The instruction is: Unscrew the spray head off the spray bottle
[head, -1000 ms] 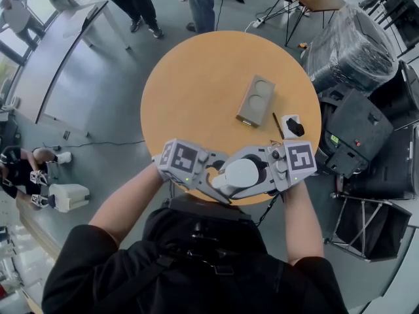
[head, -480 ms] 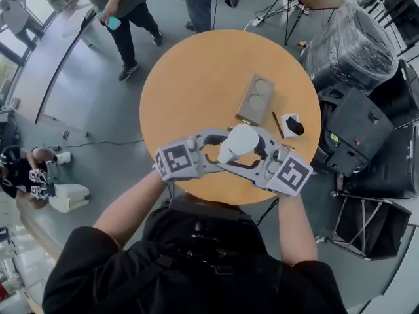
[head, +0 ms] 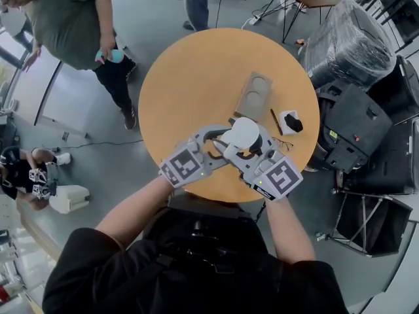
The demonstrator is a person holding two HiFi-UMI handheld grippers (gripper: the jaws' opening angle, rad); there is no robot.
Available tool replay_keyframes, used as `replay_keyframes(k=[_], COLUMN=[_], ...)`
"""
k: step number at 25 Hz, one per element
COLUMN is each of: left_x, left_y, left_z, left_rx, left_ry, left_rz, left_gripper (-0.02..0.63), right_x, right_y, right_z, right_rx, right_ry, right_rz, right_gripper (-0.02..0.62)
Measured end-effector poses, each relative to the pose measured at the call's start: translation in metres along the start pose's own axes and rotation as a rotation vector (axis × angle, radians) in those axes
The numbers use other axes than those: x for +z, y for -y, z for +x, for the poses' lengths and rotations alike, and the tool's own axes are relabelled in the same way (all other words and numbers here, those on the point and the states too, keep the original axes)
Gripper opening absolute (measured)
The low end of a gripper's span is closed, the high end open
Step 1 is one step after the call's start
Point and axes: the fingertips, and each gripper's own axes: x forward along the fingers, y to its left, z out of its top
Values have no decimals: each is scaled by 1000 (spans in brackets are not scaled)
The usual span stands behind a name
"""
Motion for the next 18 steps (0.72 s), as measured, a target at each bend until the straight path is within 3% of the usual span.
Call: replay_keyframes(k=[6, 9, 14, 16, 18], left_x=[-1, -1, -2, -1, -1], left_y=[12, 26, 57, 65, 66], left_z=[-4, -10, -24, -26, -24], left_rx=[-74, -187, -423, -470, -471], left_ry=[4, 17, 10, 10, 13], left_rz=[30, 20, 20, 16, 9], left_gripper=[304, 304, 302, 304, 302], right_x=[1, 2, 1, 2, 1], right_y=[-15, -29, -66, -73, -73], right_z=[-4, -8, -17, -22, -24], right_rx=[105, 211, 460, 513, 503], right_ry=[-5, -9, -64, -64, -61], right_rz=[-6, 19, 84, 85, 79], right_gripper=[242, 235, 230, 231, 237])
